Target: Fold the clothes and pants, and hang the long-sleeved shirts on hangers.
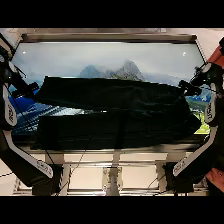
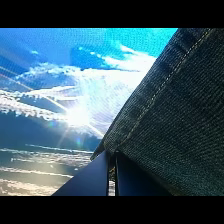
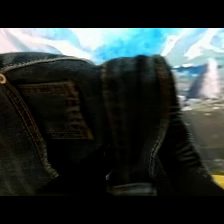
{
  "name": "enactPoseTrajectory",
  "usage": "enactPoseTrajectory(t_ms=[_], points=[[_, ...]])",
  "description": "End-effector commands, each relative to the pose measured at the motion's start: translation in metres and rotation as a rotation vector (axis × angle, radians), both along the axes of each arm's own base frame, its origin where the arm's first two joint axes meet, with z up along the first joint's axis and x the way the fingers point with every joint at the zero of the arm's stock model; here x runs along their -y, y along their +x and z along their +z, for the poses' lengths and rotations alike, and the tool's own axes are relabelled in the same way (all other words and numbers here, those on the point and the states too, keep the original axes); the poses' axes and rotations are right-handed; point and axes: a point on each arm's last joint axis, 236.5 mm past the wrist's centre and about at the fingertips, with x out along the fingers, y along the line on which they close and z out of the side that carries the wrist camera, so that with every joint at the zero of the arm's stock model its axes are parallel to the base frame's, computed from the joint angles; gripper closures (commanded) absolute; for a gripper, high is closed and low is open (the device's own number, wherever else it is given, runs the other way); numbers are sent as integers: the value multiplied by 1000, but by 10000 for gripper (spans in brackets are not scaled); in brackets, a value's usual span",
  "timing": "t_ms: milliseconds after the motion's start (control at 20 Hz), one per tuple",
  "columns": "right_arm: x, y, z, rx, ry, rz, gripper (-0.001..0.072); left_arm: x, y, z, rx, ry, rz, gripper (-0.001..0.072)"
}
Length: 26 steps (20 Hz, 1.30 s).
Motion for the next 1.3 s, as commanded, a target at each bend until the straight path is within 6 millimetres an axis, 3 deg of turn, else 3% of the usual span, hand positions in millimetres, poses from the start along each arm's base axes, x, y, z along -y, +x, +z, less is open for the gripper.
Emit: enactPoseTrajectory(t_ms=[0,50,200,400,700,850,900,1000,1100,1150,1250], points=[[-14,2,-10,-20,11,21,543,-1,1,0,3,3,-6,672],[-15,6,-9,-5,16,20,685,-2,2,0,10,5,-6,672],[-23,32,-5,101,49,-14,685,-1,9,1,39,0,-6,672],[-33,88,18,329,112,-112,685,-5,28,3,125,15,34,672],[-11,141,73,562,81,-237,685,16,96,20,427,-97,105,672],[-13,145,75,571,94,-234,673,23,105,20,459,-134,118,666],[-16,141,73,554,100,-218,615,24,102,18,444,-138,112,594],[-19,128,66,496,105,-173,456,25,92,15,404,-150,113,308],[-18,111,60,426,119,-166,403,24,78,13,351,-166,112,294],[-16,102,58,393,127,-166,314,24,69,13,319,-172,89,294],[-7,81,59,326,120,-139,285,26,46,20,250,-186,-1,294]])
